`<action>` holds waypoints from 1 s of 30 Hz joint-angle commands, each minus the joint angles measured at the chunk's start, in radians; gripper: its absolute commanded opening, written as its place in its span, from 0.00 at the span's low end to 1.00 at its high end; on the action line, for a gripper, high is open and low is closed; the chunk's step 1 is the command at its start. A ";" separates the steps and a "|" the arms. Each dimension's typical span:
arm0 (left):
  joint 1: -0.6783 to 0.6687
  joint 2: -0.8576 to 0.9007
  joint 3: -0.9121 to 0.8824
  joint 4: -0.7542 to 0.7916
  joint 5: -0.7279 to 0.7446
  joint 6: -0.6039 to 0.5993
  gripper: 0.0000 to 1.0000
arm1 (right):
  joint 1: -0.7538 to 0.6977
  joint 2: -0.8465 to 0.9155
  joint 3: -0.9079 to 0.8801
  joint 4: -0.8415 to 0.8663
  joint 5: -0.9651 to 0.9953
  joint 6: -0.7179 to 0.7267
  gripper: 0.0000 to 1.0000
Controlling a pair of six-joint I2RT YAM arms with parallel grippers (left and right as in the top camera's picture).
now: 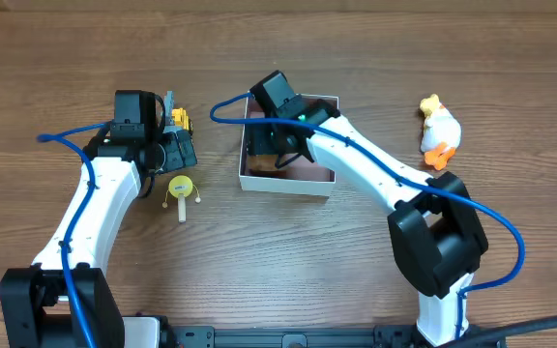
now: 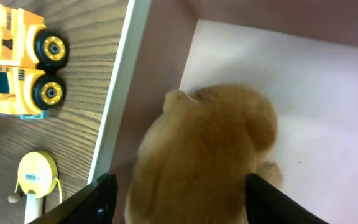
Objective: Pack container
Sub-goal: 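Carry the hamster into the box and release it, then grasp the white plush duck with the right gripper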
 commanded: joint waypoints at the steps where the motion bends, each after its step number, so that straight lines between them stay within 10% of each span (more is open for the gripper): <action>1: 0.006 0.004 0.025 0.001 -0.006 0.019 1.00 | -0.032 -0.176 0.023 -0.023 0.051 -0.068 0.74; 9: 0.006 0.004 0.025 0.001 -0.006 0.019 1.00 | -0.404 -0.455 0.049 -0.270 0.143 -0.086 0.85; 15: 0.006 0.004 0.025 0.001 -0.006 0.019 1.00 | -0.765 -0.262 0.038 -0.346 0.143 -0.134 0.96; 24: 0.006 0.004 0.025 0.001 -0.006 0.020 1.00 | -0.820 0.053 0.038 -0.327 0.065 -0.213 1.00; 28: 0.006 0.004 0.025 0.001 -0.006 0.019 1.00 | -0.816 0.092 0.038 -0.335 0.019 -0.211 0.59; 30: 0.006 0.004 0.025 0.001 -0.006 0.020 1.00 | -0.816 0.097 0.034 -0.345 0.005 -0.208 0.14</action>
